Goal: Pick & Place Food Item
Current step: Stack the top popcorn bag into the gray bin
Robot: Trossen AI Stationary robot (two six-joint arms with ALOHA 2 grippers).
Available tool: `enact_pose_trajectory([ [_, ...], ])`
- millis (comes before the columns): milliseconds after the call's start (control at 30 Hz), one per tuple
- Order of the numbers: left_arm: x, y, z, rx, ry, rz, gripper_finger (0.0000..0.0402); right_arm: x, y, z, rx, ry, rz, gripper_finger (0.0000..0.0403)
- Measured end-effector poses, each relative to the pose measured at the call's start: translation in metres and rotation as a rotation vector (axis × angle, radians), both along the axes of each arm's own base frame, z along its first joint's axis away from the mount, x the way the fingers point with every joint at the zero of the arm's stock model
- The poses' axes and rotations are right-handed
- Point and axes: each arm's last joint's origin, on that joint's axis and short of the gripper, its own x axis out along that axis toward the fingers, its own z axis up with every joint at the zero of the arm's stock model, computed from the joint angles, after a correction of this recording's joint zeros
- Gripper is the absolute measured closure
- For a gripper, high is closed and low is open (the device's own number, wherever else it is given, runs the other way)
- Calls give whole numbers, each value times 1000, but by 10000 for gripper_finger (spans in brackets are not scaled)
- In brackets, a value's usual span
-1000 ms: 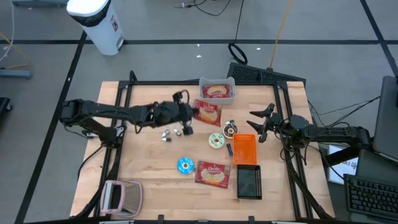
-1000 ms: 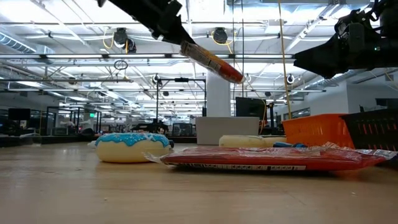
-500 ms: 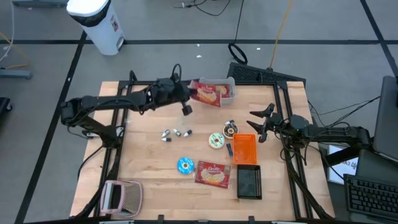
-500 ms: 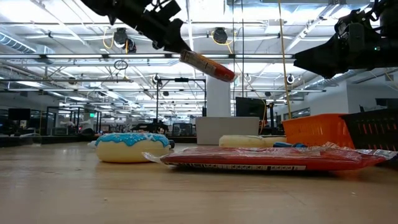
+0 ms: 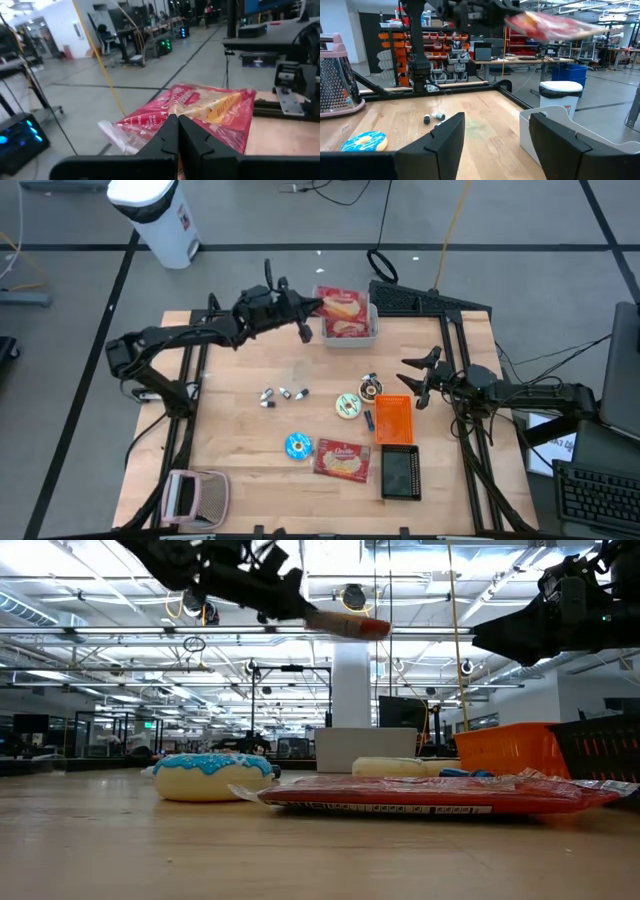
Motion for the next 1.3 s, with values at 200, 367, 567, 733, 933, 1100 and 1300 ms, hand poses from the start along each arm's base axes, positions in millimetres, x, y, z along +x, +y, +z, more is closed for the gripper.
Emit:
enact_pose_trajectory([
  [200,16,21,-33,-23,-3,-38,401,0,0,0,0,0,0,193],
  [367,37,36,-45,-63,-7,-63,401,0,0,0,0,0,0,193],
  [567,67,50,-55,-79,30,-69,401,0,0,0,0,0,0,193],
  [733,75,56,-66,-88,51,-24,401,0,0,0,0,0,0,193],
  [933,73,57,-74,-105,126,15,401,0,0,0,0,0,0,193],
  [1100,72,57,-78,-124,169,15,401,0,0,0,0,0,0,193],
  [1300,71,56,-81,-133,203,15,401,0,0,0,0,0,0,193],
])
